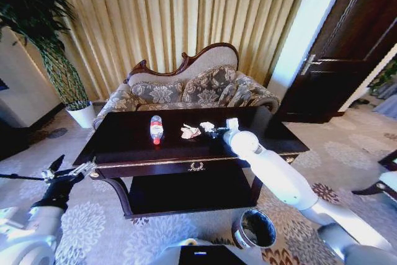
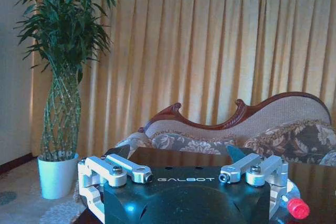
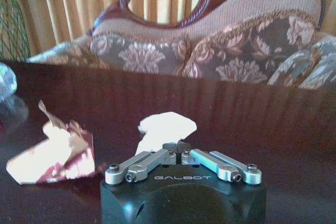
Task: Move to the front of the table and place the trash on the table into the trash bin.
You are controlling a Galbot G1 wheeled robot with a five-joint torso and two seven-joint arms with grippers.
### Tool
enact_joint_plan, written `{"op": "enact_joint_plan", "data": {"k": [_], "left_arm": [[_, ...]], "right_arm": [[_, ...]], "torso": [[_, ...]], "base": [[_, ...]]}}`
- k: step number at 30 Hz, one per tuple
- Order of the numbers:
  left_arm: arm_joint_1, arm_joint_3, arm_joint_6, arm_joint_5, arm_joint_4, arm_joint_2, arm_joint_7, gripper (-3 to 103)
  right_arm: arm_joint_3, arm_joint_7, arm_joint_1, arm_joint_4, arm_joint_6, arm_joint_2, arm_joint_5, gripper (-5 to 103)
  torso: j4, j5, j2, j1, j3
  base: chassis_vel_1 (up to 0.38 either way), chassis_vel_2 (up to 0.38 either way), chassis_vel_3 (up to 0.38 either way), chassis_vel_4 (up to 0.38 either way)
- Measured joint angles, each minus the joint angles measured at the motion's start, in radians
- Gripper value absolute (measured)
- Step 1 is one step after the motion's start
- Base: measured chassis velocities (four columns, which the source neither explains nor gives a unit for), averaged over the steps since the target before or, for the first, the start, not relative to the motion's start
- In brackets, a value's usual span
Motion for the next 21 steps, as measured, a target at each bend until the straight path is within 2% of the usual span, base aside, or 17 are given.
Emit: {"op": "enact_joint_plan", "data": {"k": [3,6,7,9,11,12,13,16,21], "left_arm": [[-0.003,0.009,0.000,0.002,0.000,0.000,0.000,100],[-0.009,0.024,0.000,0.004,0.000,0.000,-0.001,100],[-0.009,0.024,0.000,0.004,0.000,0.000,-0.001,100],[-0.020,0.031,0.001,0.002,0.000,0.004,-0.011,100],[-0.029,0.030,0.003,-0.008,0.000,0.015,-0.016,100],[-0.029,0.030,0.003,-0.008,0.000,0.015,-0.016,100],[-0.030,0.027,0.004,-0.013,0.000,0.020,-0.018,100],[-0.030,0.022,0.006,-0.032,0.000,0.052,-0.021,100],[-0.037,0.027,0.016,-0.051,0.000,0.082,-0.024,100]], "right_arm": [[0.013,0.000,-0.008,0.015,0.039,-0.009,0.002,0],[0.045,0.000,-0.037,0.048,0.111,-0.023,-0.005,0],[0.045,0.000,-0.037,0.048,0.111,-0.023,-0.005,0],[0.133,-0.003,-0.131,0.115,0.204,-0.054,-0.039,0],[0.260,-0.036,-0.262,0.192,0.287,-0.085,-0.130,0],[0.260,-0.036,-0.262,0.192,0.287,-0.085,-0.130,0],[0.308,-0.049,-0.319,0.222,0.314,-0.093,-0.172,0],[0.434,-0.059,-0.520,0.312,0.364,-0.095,-0.242,0],[0.532,-0.061,-0.664,0.404,0.368,-0.071,-0.271,0]], "torso": [[0.0001,0.0000,0.000,0.000,0.000],[0.0002,0.0000,0.000,0.000,0.000],[0.0002,0.0000,0.000,0.000,0.000],[0.0002,-0.0001,0.000,0.000,0.000],[-0.0002,0.0000,0.000,0.000,0.000],[-0.0002,0.0000,0.000,0.000,0.000],[-0.0004,-0.0009,0.000,0.000,0.000],[-0.0004,0.0008,0.000,0.000,0.000],[-0.0002,-0.0001,0.000,0.000,0.000]], "base": [[0.000,0.000,0.000,0.000],[0.000,0.000,0.000,0.000],[0.000,0.000,0.000,0.000],[0.000,0.000,0.000,0.000],[0.000,0.000,0.000,0.000],[0.000,0.000,0.000,0.000],[0.000,0.000,0.000,0.000],[0.000,0.000,0.000,0.000],[0.000,0.000,0.000,0.000]]}}
